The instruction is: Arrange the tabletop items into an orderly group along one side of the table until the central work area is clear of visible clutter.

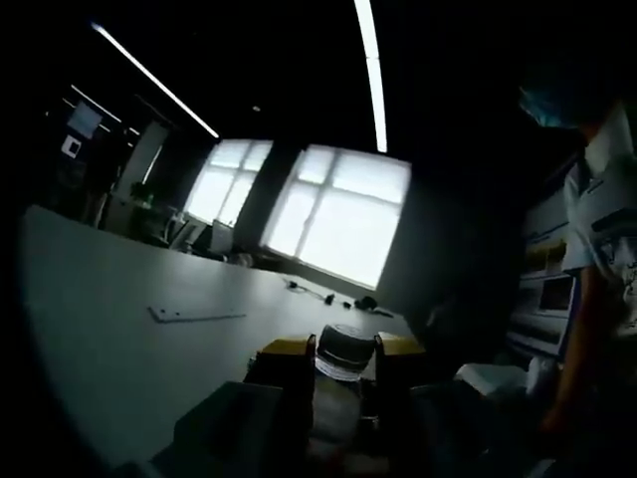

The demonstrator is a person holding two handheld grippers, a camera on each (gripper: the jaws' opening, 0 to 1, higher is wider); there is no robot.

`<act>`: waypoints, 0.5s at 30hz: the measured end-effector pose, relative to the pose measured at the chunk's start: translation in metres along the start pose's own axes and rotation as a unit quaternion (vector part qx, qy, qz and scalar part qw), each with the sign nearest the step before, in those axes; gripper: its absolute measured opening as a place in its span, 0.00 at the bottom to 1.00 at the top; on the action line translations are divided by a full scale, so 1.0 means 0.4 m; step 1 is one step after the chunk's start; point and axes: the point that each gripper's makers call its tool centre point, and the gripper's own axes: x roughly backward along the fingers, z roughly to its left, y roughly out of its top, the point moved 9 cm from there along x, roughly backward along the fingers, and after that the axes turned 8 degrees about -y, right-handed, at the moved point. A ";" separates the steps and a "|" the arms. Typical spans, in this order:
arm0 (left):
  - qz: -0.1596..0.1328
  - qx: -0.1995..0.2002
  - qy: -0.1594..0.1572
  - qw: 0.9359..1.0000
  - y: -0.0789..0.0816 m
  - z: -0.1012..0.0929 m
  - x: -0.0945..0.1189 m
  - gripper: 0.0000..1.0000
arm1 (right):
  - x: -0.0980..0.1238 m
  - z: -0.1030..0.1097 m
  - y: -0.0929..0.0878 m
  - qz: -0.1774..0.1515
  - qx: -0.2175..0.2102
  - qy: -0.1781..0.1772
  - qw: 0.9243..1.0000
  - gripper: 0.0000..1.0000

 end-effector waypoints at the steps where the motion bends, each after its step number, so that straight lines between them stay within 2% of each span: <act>1: 0.000 0.001 -0.001 1.000 0.000 -0.001 0.000 0.19 | 0.000 0.000 0.000 0.000 0.000 0.000 1.000 0.35; 15: -0.008 0.009 -0.003 1.000 -0.006 0.005 0.002 0.19 | 0.000 -0.002 -0.005 -0.001 0.000 -0.004 1.000 0.36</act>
